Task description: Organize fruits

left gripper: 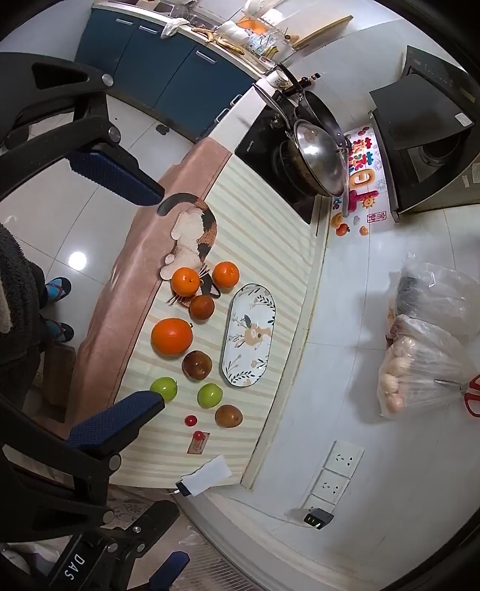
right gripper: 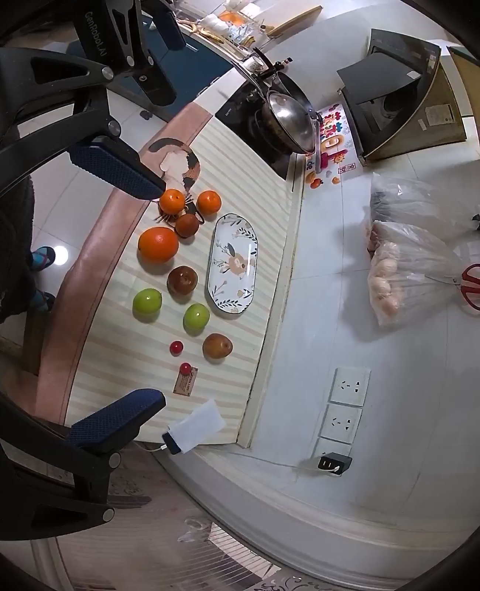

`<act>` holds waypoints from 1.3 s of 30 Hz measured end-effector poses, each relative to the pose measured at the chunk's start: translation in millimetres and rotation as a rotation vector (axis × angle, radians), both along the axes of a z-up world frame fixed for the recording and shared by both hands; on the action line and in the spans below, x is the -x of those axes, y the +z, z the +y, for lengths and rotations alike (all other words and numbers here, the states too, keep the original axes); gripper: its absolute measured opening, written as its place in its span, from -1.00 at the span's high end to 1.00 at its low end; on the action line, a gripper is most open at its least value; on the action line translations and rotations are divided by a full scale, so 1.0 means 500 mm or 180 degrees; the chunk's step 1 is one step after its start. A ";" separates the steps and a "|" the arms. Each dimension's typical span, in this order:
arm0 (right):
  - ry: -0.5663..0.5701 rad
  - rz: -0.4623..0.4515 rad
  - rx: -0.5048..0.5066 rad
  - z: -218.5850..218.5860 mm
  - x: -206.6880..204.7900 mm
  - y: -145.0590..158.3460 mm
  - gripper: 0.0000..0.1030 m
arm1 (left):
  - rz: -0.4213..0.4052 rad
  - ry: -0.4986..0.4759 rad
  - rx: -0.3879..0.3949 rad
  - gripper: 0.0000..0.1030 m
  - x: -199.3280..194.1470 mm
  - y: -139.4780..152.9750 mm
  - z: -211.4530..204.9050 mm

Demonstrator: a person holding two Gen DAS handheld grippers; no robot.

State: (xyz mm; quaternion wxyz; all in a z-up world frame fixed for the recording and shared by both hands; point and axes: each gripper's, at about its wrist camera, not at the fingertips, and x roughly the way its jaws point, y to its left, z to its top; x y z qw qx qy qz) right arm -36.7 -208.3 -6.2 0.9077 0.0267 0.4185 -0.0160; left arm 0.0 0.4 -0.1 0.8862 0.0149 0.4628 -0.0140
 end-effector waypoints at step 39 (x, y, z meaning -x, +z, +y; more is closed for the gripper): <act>0.0001 0.0005 -0.0023 0.007 0.015 0.006 -1.00 | 0.0042 -0.0015 0.0000 -1.00 0.011 -0.001 0.004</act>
